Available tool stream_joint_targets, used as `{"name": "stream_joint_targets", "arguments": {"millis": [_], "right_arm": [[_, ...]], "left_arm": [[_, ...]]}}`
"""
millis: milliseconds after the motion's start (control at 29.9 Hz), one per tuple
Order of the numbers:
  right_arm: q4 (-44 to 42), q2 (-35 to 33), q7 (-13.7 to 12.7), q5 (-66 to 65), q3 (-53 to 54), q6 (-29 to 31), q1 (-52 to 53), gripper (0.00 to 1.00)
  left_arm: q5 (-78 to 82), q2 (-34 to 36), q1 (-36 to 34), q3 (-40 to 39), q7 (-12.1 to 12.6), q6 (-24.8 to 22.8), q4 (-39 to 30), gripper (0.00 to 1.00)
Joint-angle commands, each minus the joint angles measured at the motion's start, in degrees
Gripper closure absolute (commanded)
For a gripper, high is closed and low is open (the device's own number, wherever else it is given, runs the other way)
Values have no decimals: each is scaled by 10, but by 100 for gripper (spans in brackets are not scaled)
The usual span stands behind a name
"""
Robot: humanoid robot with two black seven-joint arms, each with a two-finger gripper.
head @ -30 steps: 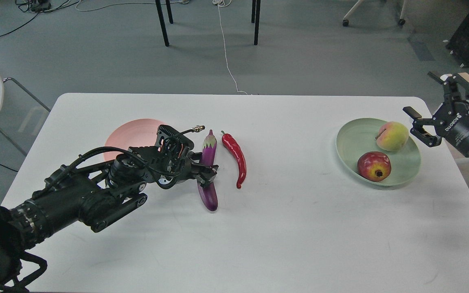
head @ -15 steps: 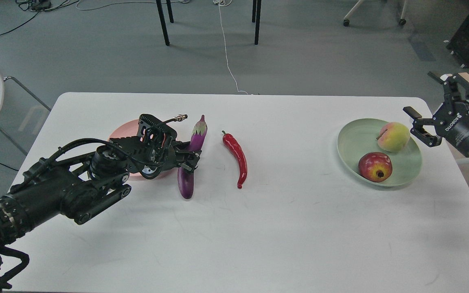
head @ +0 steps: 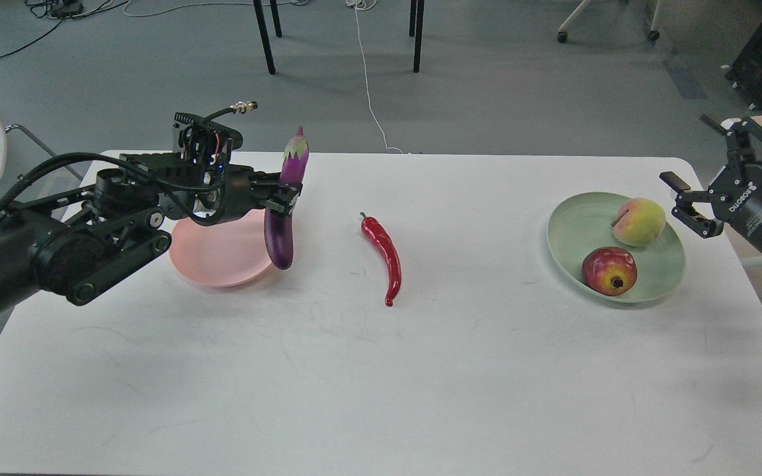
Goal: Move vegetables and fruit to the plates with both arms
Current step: 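Lift the eggplant and lay it on the pink plate with the left gripper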
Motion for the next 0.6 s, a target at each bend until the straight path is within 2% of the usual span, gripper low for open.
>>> {"name": "stream_joint_targets", "arguments": {"millis": [0, 335, 569], "right_arm": [[4, -6, 0, 0, 0, 0, -3, 3], [16, -12, 0, 0, 0, 0, -10, 3], [19, -12, 0, 0, 1, 0, -12, 3]], "left_arm": [[0, 40, 13, 22, -12, -14, 0, 88], [-5, 66, 34, 31, -12, 12, 7, 87], [-3, 48, 50, 32, -6, 102, 43, 84]]}}
